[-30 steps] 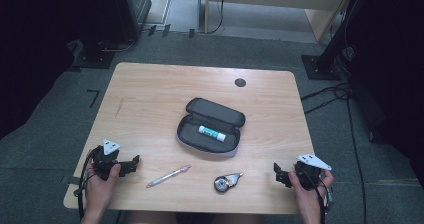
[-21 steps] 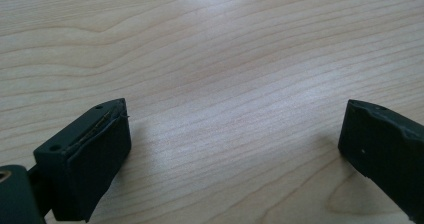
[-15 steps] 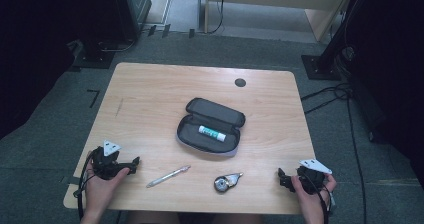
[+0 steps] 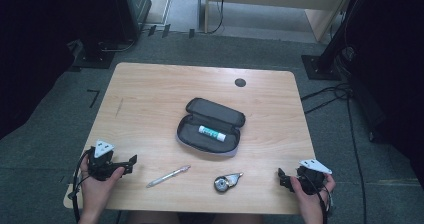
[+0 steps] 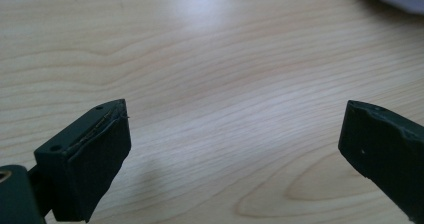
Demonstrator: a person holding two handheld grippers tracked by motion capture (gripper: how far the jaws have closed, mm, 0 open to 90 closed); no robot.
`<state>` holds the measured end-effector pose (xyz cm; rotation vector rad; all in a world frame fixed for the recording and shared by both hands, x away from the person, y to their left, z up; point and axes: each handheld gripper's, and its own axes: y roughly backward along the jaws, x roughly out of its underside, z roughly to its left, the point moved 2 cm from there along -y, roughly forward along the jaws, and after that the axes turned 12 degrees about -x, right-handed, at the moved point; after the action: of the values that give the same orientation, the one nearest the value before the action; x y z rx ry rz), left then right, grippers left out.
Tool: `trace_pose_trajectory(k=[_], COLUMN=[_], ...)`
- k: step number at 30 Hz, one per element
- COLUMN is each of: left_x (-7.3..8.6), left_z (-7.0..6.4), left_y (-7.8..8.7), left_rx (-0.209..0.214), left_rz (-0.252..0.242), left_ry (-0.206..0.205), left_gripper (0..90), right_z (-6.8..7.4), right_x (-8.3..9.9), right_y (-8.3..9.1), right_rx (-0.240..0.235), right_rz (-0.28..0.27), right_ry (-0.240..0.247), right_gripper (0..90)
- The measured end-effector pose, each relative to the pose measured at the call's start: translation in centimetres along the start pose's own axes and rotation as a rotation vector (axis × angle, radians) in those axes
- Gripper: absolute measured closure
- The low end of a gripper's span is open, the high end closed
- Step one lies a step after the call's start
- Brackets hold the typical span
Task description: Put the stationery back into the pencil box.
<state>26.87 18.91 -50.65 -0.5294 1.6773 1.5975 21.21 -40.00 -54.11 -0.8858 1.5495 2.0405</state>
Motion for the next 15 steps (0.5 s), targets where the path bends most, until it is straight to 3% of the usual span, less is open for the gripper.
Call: trace_pose_trajectory(k=[7, 9, 13, 14, 15], left_x=[0.3, 0.6, 1.6, 1.9, 2.1], left_z=[-2.0, -2.8, -4.3, -4.6, -4.9], left_y=[1.6, 2.0, 2.1, 2.2, 2.2], left_rx=[0.117, 0.13, 0.168, 0.171, 0.172], left_rz=[-0.009, -0.019, -0.005, -0.007, -0.012], left_ry=[-0.061, -0.082, -0.125, -0.131, -0.136], left_gripper=[2.0, 7.2, 8.1, 17.0, 17.0], right_z=[0.0, 0.0, 0.0, 0.0, 0.0], right_x=[0.0, 0.0, 0.0, 0.0, 0.0], right_y=[0.0, 0.0, 0.0, 0.0, 0.0], right_rx=[0.0, -0.002, -0.004, -0.004, -0.004], right_rz=[0.0, -0.001, 0.0, 0.0, 0.0], right_ry=[0.0, 0.004, 0.004, 0.004, 0.004], right_gripper=[0.0, 0.0, 0.0, 0.0, 0.0])
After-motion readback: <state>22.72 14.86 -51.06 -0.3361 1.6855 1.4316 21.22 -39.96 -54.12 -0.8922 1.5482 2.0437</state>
